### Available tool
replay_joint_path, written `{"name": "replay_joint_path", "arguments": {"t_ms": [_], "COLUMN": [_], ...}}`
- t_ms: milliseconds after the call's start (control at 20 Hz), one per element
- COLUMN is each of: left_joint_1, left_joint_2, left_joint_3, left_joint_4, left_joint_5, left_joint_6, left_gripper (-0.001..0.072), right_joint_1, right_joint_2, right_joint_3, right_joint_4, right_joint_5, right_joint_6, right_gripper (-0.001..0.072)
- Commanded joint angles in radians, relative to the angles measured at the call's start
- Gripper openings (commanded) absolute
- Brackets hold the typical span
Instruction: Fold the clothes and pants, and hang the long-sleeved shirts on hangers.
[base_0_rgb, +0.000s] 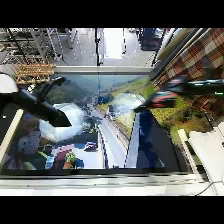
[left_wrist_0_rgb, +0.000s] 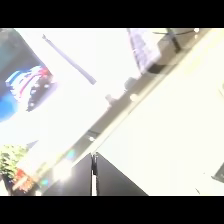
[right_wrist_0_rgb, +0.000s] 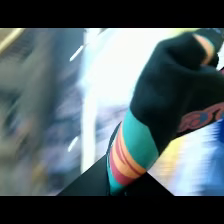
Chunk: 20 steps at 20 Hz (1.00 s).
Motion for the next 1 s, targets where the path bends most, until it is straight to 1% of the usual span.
{"name": "replay_joint_path", "arguments": {"t_ms": [0, 100, 200, 250, 350, 550, 650, 750, 900, 950], "left_joint_1": [0.0, 0.0, 0.0, 0.0, 0.0, 0.0, 0.0, 0.0, 0.0, 0.0], "left_joint_2": [0.119, 0.137, 0.136, 0.134, 0.126, 0.093, 0.077, 0.068, 0.065, 0.065], "left_joint_3": [0.0, 0.0, -0.001, -0.005, -0.019, -0.027, -0.027, -0.027, -0.027, -0.027], "left_joint_4": [-0.023, -0.022, -0.022, -0.022, -0.022, -0.022, -0.023, -0.023, -0.023, -0.023], "left_joint_5": [-0.058, -0.058, -0.047, -0.024, 0.022, 0.024, 0.024, 0.024, 0.024, 0.024], "left_joint_6": [0.0, 0.0, 0.0, 0.0, 0.001, 0.0, -0.001, -0.016, -0.016, -0.016], "left_gripper": [0.0007, 0.0007, 0.0007, 0.0007, 0.0007, 0.0007, 0.0007, 0.0007, 0.0007, 0.0007], "right_joint_1": [-0.355, -0.563, -0.735, -0.798, -0.88, -0.976, -0.985, -0.985, -0.985, -0.985], "right_joint_2": [0.112, 0.139, 0.164, 0.171, 0.184, 0.192, 0.192, 0.192, 0.192, 0.192], "right_joint_3": [-0.009, -0.069, -0.176, -0.251, -0.406, -0.639, -0.702, -0.718, -0.715, -0.715], "right_joint_4": [-0.156, -0.21, -0.26, -0.287, -0.336, -0.534, -0.664, -0.769, -0.791, -0.79], "right_joint_5": [0.158, 0.204, 0.232, 0.248, 0.228, 0.162, 0.108, 0.045, -0.077, -0.121], "right_joint_6": [0.009, -0.047, -0.103, -0.133, -0.157, -0.164, -0.146, -0.136, -0.138, -0.138], "right_gripper": [0.0017, 0.0017, 0.0016, 0.0017, 0.0017, 0.0017, 0.0017, 0.0017, 0.0024, 0.0137]}}
